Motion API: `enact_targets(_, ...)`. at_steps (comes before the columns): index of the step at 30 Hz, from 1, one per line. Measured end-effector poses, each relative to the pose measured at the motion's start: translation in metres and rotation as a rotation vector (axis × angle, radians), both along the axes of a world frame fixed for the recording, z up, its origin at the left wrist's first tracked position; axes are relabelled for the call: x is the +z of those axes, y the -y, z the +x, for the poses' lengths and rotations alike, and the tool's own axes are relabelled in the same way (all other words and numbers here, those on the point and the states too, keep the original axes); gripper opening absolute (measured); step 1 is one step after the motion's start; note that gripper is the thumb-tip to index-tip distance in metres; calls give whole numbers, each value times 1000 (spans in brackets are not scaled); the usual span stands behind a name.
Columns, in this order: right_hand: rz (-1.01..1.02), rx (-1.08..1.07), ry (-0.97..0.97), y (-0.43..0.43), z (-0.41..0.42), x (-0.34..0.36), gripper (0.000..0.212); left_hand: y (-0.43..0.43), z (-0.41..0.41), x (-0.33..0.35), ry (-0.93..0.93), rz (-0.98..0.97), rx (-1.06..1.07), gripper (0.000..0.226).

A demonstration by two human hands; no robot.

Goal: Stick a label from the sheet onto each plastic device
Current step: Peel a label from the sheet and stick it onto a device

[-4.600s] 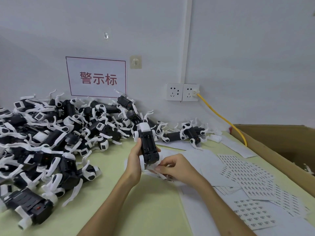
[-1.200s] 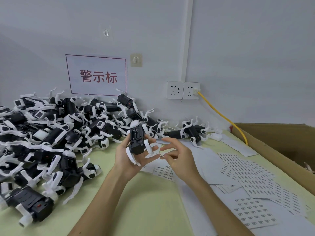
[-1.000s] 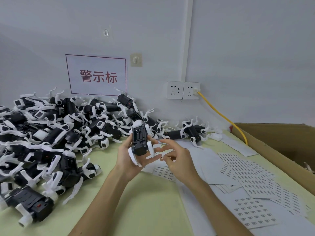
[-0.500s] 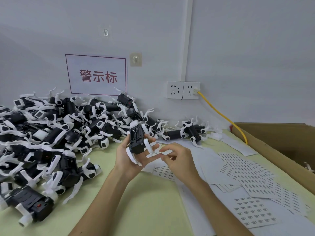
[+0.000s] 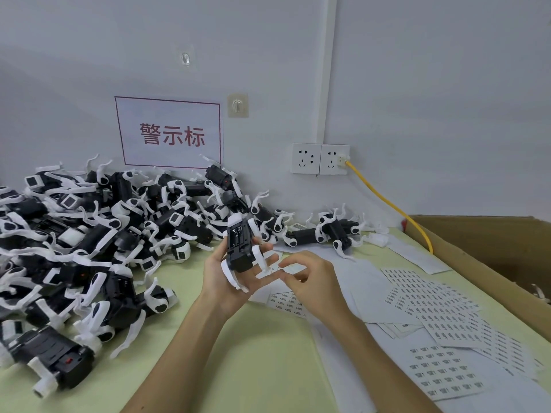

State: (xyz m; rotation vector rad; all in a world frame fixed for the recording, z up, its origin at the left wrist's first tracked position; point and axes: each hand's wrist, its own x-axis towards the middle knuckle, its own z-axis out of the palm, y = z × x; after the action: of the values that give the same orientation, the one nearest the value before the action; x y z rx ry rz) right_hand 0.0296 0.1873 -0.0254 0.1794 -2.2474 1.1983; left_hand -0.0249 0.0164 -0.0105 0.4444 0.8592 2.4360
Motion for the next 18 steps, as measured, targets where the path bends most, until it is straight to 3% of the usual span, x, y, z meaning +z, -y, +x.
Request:
enact_targets(5, 25, -5, 9, -4, 0, -2, 9, 1, 0, 1, 25, 14, 14, 53)
enact_targets(11, 101, -48, -22, -4, 0, -3, 15, 1, 2, 2, 17, 101, 8, 48)
enact_targets(18, 129, -120, -102, -1, 2, -2, 15, -2, 3, 2, 97, 169, -1, 59)
